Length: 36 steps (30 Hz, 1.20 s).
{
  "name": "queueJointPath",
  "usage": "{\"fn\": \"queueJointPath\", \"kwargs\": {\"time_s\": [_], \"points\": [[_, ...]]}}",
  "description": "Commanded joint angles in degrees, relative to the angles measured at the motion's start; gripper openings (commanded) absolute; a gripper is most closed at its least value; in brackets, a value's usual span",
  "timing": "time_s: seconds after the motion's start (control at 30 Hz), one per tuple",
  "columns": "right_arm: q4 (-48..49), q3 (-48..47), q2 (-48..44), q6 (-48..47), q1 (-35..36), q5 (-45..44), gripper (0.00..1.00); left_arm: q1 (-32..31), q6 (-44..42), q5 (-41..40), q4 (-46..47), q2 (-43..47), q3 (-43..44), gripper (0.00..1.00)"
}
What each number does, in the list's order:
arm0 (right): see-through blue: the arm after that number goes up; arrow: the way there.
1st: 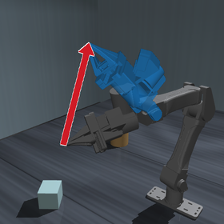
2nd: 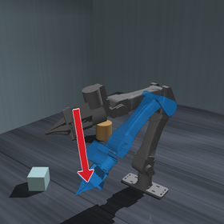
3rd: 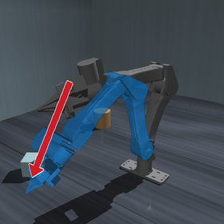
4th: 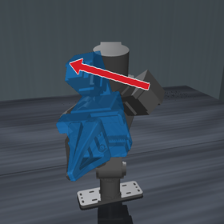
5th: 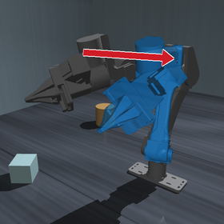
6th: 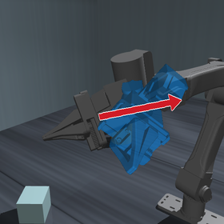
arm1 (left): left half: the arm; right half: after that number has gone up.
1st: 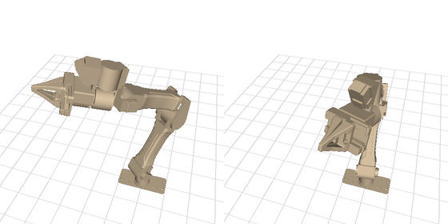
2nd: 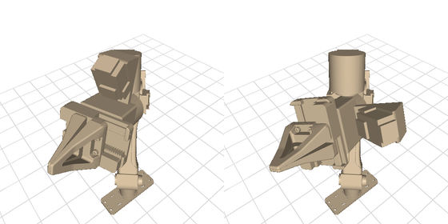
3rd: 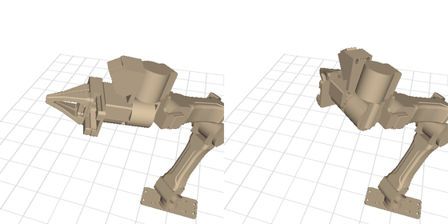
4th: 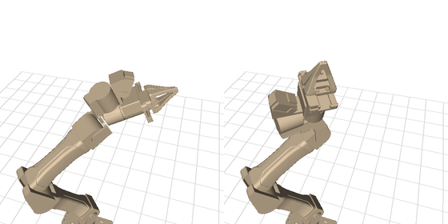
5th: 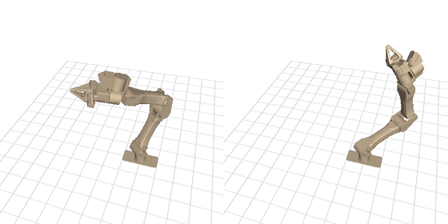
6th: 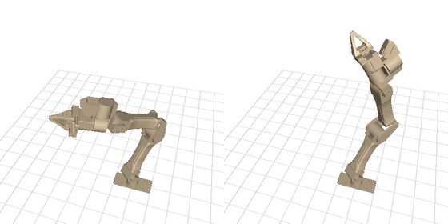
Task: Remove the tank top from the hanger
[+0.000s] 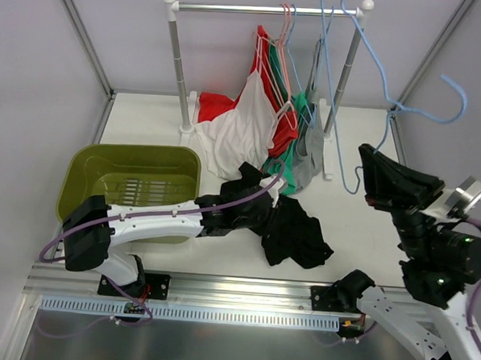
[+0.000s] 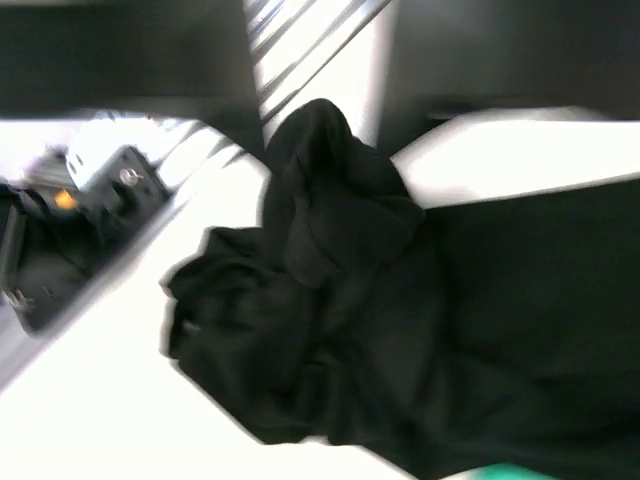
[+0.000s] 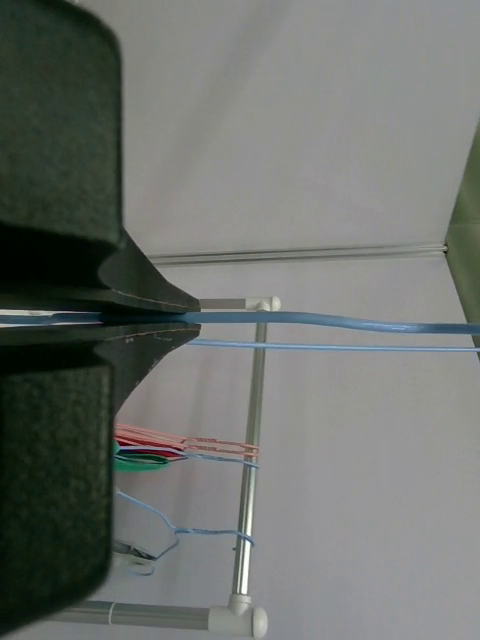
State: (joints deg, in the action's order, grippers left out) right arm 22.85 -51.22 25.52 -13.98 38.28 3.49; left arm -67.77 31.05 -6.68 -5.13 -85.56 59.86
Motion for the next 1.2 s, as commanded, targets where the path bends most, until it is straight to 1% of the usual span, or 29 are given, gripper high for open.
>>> {"fn": "queueJointPath", "kwargs": {"time_s": [0.0,0.03,0.07,0.1,0.13,0.2,0.23,0.27,0.3,0.33,0.4,0.43,0.6,0.63,0.7,0.73,0.77,0.83,0.87,0.9,0.97,1.0,1.07,1.13,1.17], "points": [[-25.7,-14.7,2.9,2.5,0.3,-7.7,0.01,0.5,3.6,-11.1,-5.6,2.1,1.2,0.63],[-29.8,-17.1,5.8,2.7,0.3,-8.2,0.01,0.7,3.6,-13.0,-6.7,4.7,1.1,0.75],[-33.4,-19.5,7.3,3.5,0.3,-8.8,0.01,1.0,3.5,-16.2,-9.4,6.1,1.1,0.86],[-38.2,-22.8,8.7,5.3,0.3,-9.7,0.01,1.3,3.4,-17.5,-10.9,7.5,1.3,0.97],[-39.9,-23.9,10.1,6.2,0.3,-10.0,0.0,2.1,3.2,-18.6,-12.3,10.2,1.5,0.99],[-44.5,-27.2,14.3,8.2,0.3,-12.5,0.0,2.6,2.4,-23.0,-16.8,13.3,2.0,0.99],[-46.5,-28.8,16.1,9.8,0.2,-13.3,0.0,2.7,1.8,-24.4,-18.2,16.5,2.1,0.99],[-48.5,-30.6,20.1,10.3,0.3,-13.6,0.0,3.0,1.7,-25.9,-19.7,18.2,2.1,0.99],[-51.4,-33.7,22.3,10.5,0.4,-12.5,0.01,3.2,1.6,-28.1,-22.0,19.9,1.9,0.99],[-52.4,-35.1,24.3,11.3,0.3,-11.7,0.01,3.4,0.9,-28.5,-22.8,23.4,1.7,0.99],[-53.3,-37.2,29.9,12.2,0.3,-8.7,0.01,4.7,-0.2,-27.9,-24.1,26.8,0.9,0.99],[-53.5,-39.5,31.9,13.2,0.3,-8.3,0.01,5.1,-1.9,-26.4,-24.9,29.6,0.7,0.99],[-53.0,-47.2,43.0,13.8,0.4,-7.0,0.0,5.5,-8.0,-20.7,-27.4,35.4,1.5,0.99],[-52.9,-48.7,47.0,13.7,0.5,-7.3,0.0,5.5,-9.2,-18.7,-28.6,36.7,1.7,0.99],[-52.9,-53.7,51.1,12.6,0.4,-9.2,0.01,5.5,-10.3,-16.8,-29.3,38.1,1.6,0.99],[-52.9,-55.6,55.5,12.0,0.4,-9.6,0.0,5.5,-11.3,-16.2,-29.6,39.6,1.2,0.99],[-53.0,-59.7,57.7,11.4,0.4,-9.9,0.0,5.5,-11.6,-15.5,-29.9,40.3,0.3,0.99],[-52.9,-64.0,63.7,9.3,0.4,-9.6,0.01,5.5,-11.3,-16.2,-29.9,42.2,-0.8,0.99],[-52.8,-66.0,65.5,8.8,0.3,-8.9,0.0,5.5,-10.7,-17.7,-30.0,42.8,-1.7,0.99],[-52.8,-70.1,67.3,8.1,0.4,-8.3,0.0,5.5,-9.9,-18.7,-30.5,43.6,-2.3,0.99],[-52.8,-73.7,71.9,6.9,0.3,-8.9,0.01,5.5,-8.2,-19.4,-30.6,44.2,-3.9,0.99],[-52.8,-77.3,73.4,6.8,0.0,-8.8,0.0,5.5,-8.0,-19.3,-30.6,44.2,-4.3,0.99],[-52.7,-80.8,78.2,7.7,-1.5,-6.8,0.0,5.5,-7.5,-18.9,-30.6,44.2,-5.2,0.99],[-52.7,-84.8,81.2,8.7,-3.5,-5.0,0.01,5.5,-7.1,-18.1,-30.6,43.6,-5.4,0.99],[-51.6,-85.4,83.4,9.7,-4.1,-4.2,0.01,5.5,-7.0,-17.8,-30.6,43.5,-5.4,0.99]]}}
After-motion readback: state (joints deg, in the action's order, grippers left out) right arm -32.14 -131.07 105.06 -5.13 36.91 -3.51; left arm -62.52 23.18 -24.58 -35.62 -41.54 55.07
